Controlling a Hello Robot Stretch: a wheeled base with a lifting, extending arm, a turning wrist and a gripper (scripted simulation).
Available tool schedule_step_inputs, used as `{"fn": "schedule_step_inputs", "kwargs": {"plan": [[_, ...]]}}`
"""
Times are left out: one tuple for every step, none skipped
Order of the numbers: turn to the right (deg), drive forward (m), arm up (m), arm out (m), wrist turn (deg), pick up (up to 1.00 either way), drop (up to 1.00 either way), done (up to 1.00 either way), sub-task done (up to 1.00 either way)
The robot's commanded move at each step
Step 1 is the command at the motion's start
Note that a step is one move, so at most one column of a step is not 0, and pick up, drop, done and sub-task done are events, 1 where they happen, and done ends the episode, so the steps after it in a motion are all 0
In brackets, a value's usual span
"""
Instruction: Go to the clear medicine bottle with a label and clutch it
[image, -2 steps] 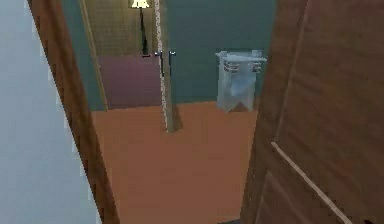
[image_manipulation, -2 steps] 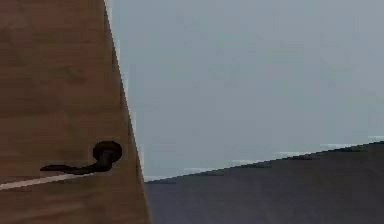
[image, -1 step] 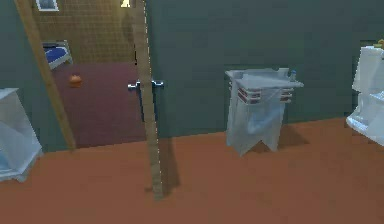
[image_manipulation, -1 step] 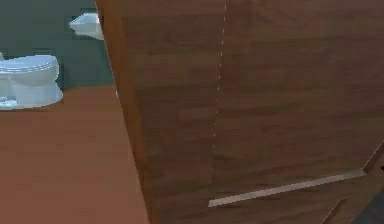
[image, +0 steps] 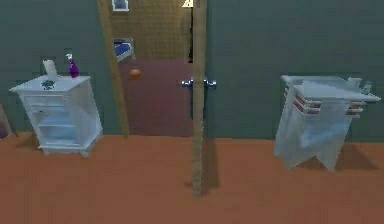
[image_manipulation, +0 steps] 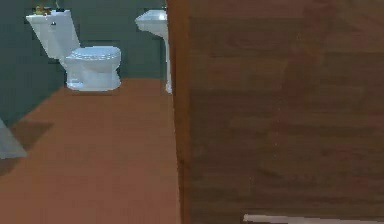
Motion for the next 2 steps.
{"fn": "schedule_step_inputs", "kwargs": {"plan": [[0.0,0.2,0.0,0.0,0.0,0.0,0.0,0.0,0.0],[45.0,0.0,0.0,0.0,0.0,0.0,0.0,0.0,0.0]]}}
